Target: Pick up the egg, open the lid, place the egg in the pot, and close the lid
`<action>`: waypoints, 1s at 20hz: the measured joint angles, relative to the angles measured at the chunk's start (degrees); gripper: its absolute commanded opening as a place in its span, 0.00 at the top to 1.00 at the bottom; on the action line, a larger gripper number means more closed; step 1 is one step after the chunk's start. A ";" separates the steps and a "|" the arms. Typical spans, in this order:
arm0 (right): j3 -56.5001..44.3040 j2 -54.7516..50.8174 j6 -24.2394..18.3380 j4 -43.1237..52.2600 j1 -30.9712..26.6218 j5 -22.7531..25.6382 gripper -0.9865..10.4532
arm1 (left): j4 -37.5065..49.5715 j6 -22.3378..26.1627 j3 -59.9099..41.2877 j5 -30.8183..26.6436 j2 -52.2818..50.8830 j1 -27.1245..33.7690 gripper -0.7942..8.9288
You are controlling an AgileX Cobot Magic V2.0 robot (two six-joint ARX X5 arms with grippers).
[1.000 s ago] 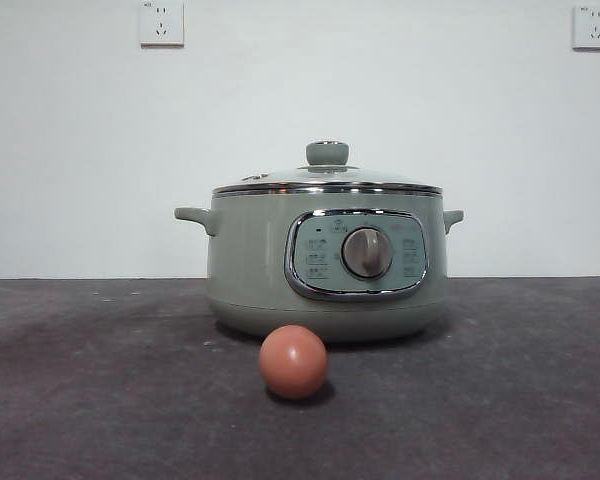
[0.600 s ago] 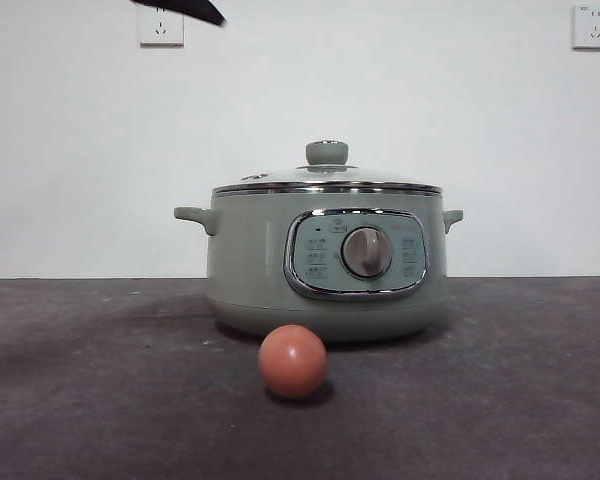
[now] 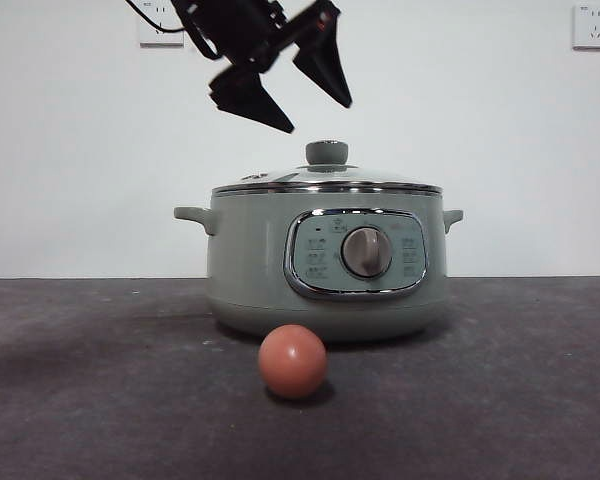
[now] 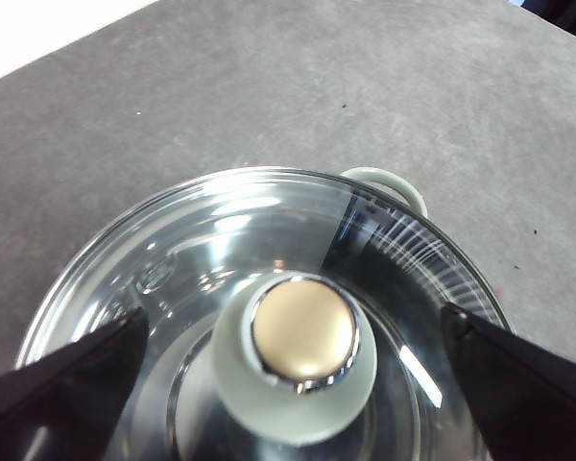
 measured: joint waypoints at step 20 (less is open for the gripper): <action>0.00 0.90 0.00 0.00 0.00 0.00 0.42 | 1.81 0.44 0.00 -3.80 5.01 -1.46 0.70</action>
